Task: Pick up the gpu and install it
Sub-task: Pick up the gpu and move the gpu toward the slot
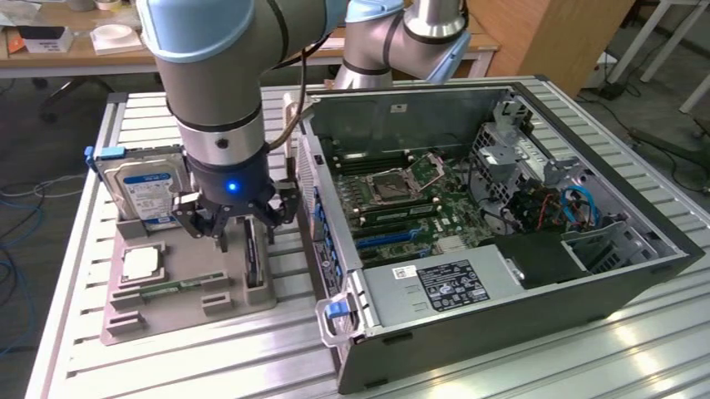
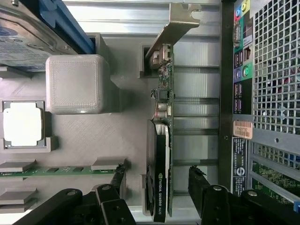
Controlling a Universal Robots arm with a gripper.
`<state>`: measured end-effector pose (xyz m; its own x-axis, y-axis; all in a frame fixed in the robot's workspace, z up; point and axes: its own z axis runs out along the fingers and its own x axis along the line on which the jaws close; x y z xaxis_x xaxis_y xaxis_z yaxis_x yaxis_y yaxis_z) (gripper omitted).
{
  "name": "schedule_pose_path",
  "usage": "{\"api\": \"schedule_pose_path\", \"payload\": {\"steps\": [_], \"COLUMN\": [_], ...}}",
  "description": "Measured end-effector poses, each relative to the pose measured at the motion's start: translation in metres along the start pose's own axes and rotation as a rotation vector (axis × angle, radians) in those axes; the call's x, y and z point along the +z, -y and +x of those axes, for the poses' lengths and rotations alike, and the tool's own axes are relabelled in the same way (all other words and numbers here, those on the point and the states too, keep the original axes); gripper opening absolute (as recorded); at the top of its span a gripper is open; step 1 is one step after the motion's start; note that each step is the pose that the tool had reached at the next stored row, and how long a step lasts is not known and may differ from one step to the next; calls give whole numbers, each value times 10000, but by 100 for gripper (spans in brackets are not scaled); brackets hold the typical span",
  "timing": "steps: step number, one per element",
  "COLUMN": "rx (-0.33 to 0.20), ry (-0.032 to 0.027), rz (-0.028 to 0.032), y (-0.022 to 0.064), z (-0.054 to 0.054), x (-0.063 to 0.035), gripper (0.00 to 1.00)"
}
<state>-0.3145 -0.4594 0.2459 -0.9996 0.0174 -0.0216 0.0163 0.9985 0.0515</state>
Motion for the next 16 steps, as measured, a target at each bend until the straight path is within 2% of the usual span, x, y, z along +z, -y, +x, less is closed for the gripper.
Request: {"api": "schedule_pose_path", "payload": {"steps": [10,16], "rx": [0,-5], "ry": [0,-1], "rz": [1,-3], "y": [5,-10], "z": [-7,-14], "x": [168,190], "gripper": [65,65]}}
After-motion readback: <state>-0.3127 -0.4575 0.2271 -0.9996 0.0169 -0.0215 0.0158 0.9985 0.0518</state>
